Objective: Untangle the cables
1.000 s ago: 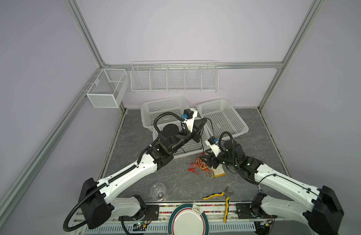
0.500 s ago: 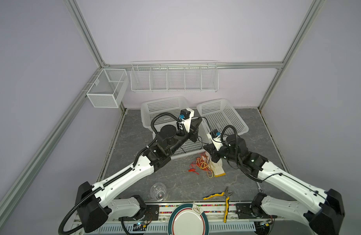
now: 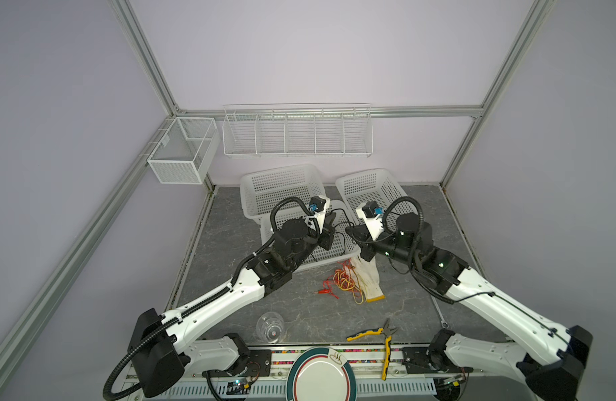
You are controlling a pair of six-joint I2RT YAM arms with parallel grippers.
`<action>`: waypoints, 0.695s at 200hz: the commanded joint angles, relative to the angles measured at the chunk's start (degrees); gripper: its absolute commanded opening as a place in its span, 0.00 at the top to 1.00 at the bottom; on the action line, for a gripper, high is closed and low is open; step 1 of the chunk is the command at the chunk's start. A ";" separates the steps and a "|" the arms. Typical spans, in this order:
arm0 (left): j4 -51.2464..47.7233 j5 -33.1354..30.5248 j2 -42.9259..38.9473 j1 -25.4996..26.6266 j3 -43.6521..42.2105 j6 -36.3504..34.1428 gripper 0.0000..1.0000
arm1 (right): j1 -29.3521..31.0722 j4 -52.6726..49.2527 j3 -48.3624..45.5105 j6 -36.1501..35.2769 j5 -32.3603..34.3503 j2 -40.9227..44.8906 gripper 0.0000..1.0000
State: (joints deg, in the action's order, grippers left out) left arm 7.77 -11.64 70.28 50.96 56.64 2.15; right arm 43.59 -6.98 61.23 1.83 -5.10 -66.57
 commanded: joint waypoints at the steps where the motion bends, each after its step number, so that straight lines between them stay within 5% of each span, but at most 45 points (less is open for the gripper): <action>1: -1.99 -3.82 -0.02 -0.82 -0.87 -1.32 1.00 | 0.00 4.56 3.33 -2.00 1.86 -4.75 0.93; 46: -5.55 -6.81 3.00 -5.91 -2.20 2.51 1.00 | -0.56 6.98 8.82 -2.17 1.60 -18.42 0.94; 102: -15.20 -12.03 9.19 -10.35 -0.03 6.42 1.00 | -2.99 5.49 13.61 6.52 0.65 -32.37 0.92; 139: -17.86 -12.88 13.27 -11.37 -0.06 5.47 1.00 | -3.34 5.68 11.94 8.30 -1.24 -34.77 0.70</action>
State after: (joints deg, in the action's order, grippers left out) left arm -6.33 -22.81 81.14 40.47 55.61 6.87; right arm 40.49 -2.11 73.25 7.86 -4.60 -101.65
